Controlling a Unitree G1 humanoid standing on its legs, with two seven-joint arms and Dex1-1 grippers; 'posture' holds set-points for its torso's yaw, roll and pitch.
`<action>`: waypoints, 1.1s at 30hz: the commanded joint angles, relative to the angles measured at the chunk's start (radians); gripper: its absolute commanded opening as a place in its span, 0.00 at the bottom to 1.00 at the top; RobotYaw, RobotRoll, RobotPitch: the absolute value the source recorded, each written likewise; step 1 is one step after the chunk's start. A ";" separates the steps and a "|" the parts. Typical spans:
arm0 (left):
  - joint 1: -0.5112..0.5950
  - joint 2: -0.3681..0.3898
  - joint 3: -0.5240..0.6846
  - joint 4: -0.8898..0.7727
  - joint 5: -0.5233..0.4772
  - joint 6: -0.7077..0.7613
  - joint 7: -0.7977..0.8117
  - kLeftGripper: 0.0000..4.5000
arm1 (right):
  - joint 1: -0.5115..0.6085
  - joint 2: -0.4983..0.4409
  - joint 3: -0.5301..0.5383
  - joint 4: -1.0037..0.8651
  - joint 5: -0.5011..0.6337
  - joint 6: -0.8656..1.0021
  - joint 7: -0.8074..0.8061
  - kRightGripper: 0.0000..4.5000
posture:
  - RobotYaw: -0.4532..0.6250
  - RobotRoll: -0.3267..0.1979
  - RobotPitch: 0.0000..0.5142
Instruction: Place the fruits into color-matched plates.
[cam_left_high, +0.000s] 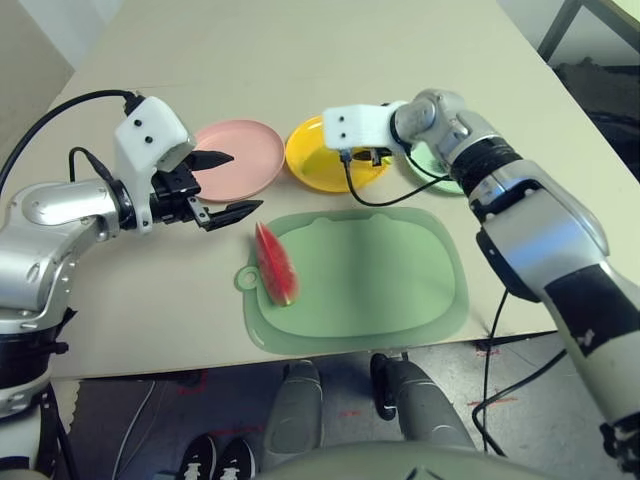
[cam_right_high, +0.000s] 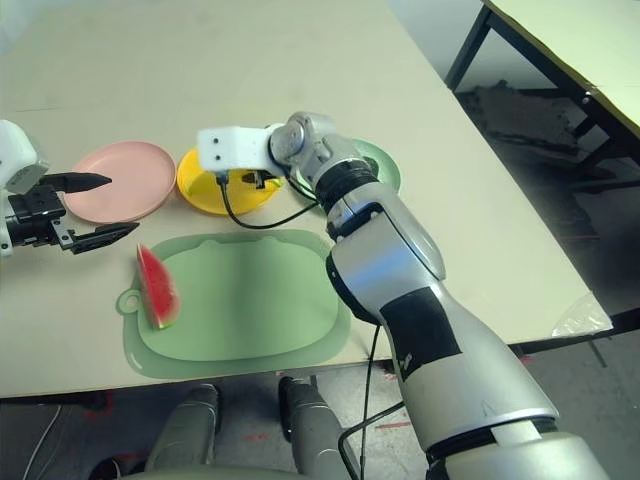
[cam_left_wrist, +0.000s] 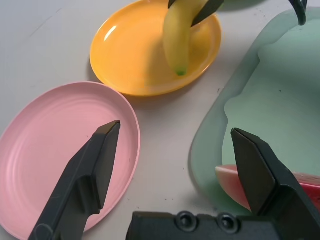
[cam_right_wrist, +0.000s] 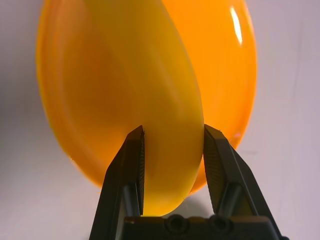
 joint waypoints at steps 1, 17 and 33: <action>0.010 -0.002 -0.002 -0.005 0.008 0.008 0.004 1.00 | 0.012 0.006 0.000 0.006 -0.027 -0.003 -0.022 0.37 | 0.52 0.62 0.41; -0.034 0.010 -0.042 0.066 0.059 -0.086 -0.051 1.00 | -0.028 -0.055 -0.048 -0.026 -0.006 -0.090 0.096 0.99 | 0.47 0.62 0.39; -0.315 0.135 -0.324 0.207 0.164 -0.589 -0.695 1.00 | 0.684 -0.397 -0.437 -1.490 0.831 1.274 0.742 0.99 | 0.43 0.62 0.39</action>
